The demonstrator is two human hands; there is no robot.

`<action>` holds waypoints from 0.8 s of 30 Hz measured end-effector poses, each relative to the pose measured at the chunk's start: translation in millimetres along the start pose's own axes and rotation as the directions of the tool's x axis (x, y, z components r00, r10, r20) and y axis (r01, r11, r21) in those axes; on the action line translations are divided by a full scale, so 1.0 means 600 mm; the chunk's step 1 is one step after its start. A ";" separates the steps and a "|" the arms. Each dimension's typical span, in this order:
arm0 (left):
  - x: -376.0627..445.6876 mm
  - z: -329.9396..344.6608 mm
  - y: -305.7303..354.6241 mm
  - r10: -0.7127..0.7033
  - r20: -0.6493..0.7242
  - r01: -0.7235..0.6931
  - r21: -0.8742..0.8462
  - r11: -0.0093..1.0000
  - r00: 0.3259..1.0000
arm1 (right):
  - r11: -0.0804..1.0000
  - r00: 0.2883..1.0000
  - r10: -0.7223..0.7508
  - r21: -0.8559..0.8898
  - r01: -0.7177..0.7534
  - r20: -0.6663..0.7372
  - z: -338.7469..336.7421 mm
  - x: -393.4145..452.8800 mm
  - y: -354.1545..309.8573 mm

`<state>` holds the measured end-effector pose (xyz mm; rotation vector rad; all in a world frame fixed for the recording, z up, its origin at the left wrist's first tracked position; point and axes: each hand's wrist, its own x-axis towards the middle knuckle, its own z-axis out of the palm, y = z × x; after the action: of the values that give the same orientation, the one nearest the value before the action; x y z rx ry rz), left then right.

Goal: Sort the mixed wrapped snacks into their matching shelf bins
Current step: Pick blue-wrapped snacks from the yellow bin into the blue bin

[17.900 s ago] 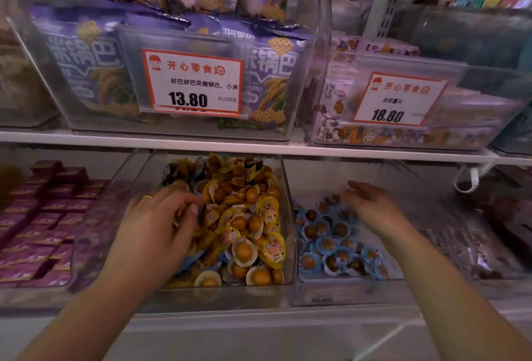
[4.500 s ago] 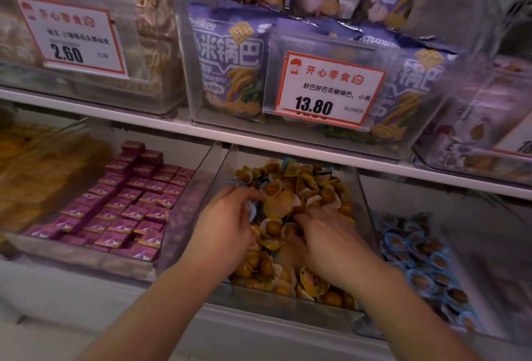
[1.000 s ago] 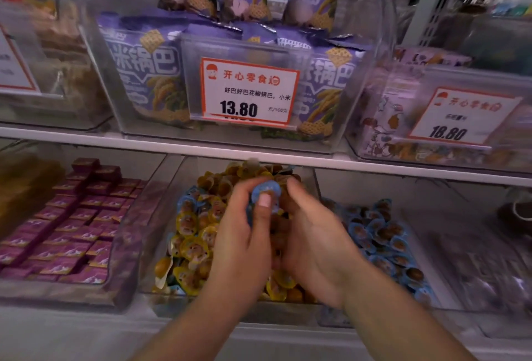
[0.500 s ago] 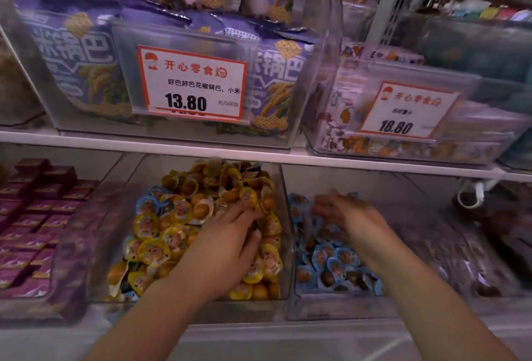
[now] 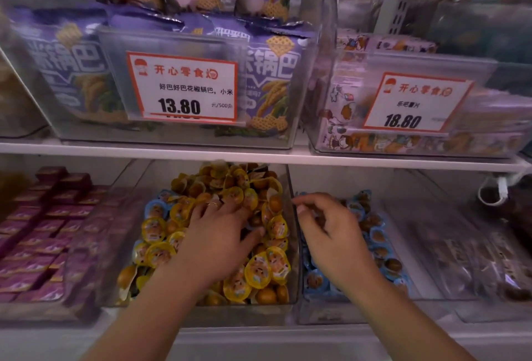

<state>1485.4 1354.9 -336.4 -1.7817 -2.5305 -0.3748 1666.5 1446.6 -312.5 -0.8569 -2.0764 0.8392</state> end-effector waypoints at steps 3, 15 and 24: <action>0.004 0.017 0.017 -0.005 0.016 0.004 0.056 0.998 1.000 | 0.999 1.000 0.020 0.036 -0.020 -0.002 -0.001 -0.002 0.001; -0.009 0.015 -0.006 0.043 -0.194 -0.074 -0.159 0.984 0.980 | 0.997 0.988 -0.062 0.026 0.067 -0.141 0.022 0.020 0.000; 0.003 0.017 0.033 0.120 0.029 -0.114 -0.145 0.983 0.992 | 0.991 0.970 -0.068 0.100 0.094 -0.235 0.057 -0.001 -0.014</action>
<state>1504.3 1364.9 -342.4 -1.9938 -2.4651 -0.5354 1636.9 1431.8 -324.1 -0.7662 -1.8319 0.7646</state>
